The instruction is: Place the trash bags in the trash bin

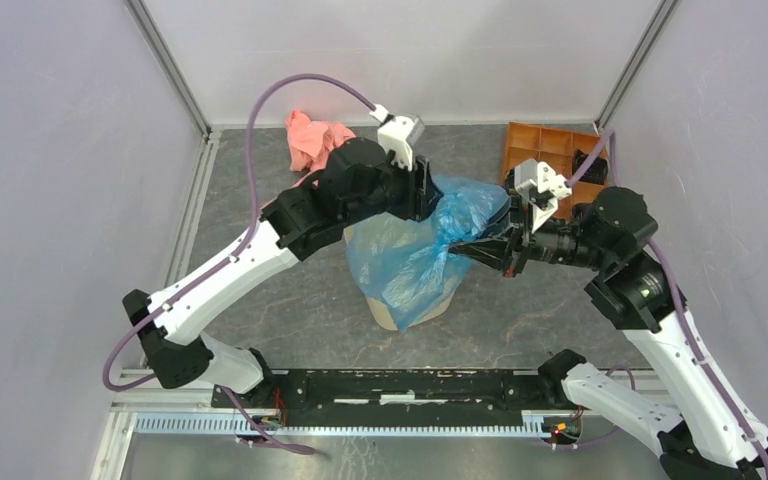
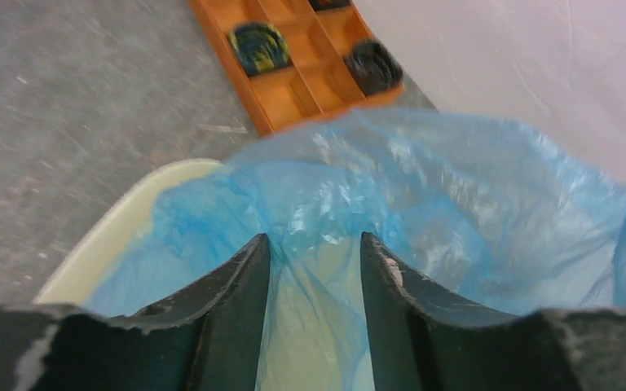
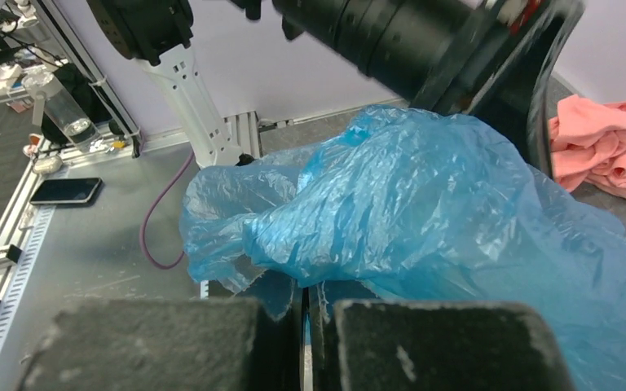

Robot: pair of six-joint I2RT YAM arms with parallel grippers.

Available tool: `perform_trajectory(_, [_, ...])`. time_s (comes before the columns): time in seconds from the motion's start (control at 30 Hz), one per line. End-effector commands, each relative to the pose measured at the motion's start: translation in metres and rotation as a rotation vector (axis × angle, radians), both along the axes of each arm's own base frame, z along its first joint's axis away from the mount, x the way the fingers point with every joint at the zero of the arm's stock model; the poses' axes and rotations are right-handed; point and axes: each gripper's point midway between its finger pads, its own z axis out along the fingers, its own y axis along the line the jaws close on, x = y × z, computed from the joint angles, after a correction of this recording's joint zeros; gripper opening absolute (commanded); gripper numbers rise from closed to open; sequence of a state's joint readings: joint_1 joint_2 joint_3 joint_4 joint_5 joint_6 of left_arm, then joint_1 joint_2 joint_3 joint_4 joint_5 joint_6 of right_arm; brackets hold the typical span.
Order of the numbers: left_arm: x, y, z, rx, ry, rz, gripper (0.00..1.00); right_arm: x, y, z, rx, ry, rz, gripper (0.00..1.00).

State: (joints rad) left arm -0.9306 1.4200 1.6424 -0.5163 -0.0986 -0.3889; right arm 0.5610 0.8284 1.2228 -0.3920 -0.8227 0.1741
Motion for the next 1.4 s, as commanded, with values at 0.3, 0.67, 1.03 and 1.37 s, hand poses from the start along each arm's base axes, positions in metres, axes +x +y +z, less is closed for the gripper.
perform_trajectory(0.3, [-0.033, 0.028, -0.104, 0.107, 0.209, -0.045, 0.49, 0.022, 0.03, 0.02, 0.192, 0.038, 0.082, 0.01])
perform_trajectory(0.67, [-0.025, 0.061, -0.064, 0.028, 0.113, 0.094, 0.81, 0.053, 0.033, -0.054, 0.125, 0.281, -0.079, 0.01])
perform_trajectory(1.03, [-0.048, 0.118, 0.02, -0.163, -0.04, 0.192, 1.0, 0.073, 0.035, -0.045, 0.125, 0.319, -0.16, 0.01])
perform_trajectory(1.37, [-0.071, 0.172, -0.019, -0.08, 0.009, 0.291, 0.84, 0.083, 0.073, -0.103, -0.068, 0.533, -0.164, 0.01])
